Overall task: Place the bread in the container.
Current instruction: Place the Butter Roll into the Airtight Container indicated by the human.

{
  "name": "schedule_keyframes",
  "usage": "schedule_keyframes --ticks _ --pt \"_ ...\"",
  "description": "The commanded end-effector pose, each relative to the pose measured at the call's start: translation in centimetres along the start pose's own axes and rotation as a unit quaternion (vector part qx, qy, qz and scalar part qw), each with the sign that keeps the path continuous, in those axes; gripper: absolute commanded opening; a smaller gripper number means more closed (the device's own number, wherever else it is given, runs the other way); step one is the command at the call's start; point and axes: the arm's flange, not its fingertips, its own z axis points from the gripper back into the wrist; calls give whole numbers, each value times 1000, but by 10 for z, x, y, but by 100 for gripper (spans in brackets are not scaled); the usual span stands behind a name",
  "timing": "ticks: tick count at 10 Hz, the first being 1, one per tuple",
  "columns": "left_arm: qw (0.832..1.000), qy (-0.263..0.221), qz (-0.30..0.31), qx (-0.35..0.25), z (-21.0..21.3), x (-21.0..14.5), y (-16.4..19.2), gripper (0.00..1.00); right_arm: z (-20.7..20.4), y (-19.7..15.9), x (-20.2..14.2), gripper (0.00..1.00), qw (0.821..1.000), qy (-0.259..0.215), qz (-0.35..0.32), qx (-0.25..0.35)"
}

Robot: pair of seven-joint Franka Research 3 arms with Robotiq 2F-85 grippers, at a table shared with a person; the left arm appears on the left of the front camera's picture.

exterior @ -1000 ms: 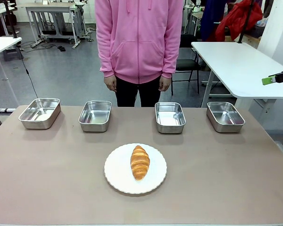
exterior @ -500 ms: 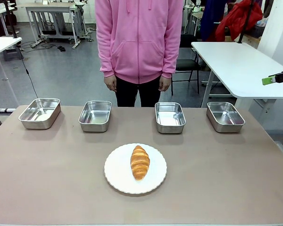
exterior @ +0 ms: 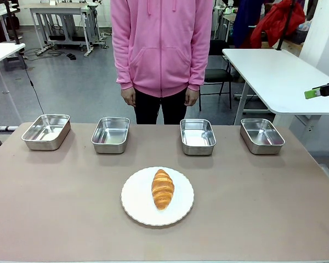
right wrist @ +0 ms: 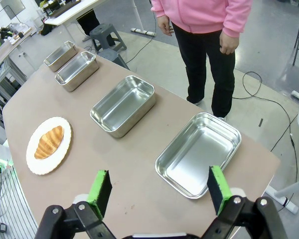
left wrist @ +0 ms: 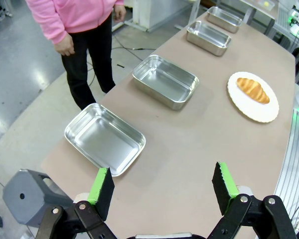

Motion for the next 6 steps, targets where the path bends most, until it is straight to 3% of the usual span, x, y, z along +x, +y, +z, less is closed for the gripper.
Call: schedule_keyframes --ticks 1,6 --pt "1000 -1 -5 -1 2 1 -1 100 1 0 1 100 1000 -1 0 -1" --pt "1000 -1 -5 -1 2 1 -1 100 1 0 1 100 1000 -1 0 -1"
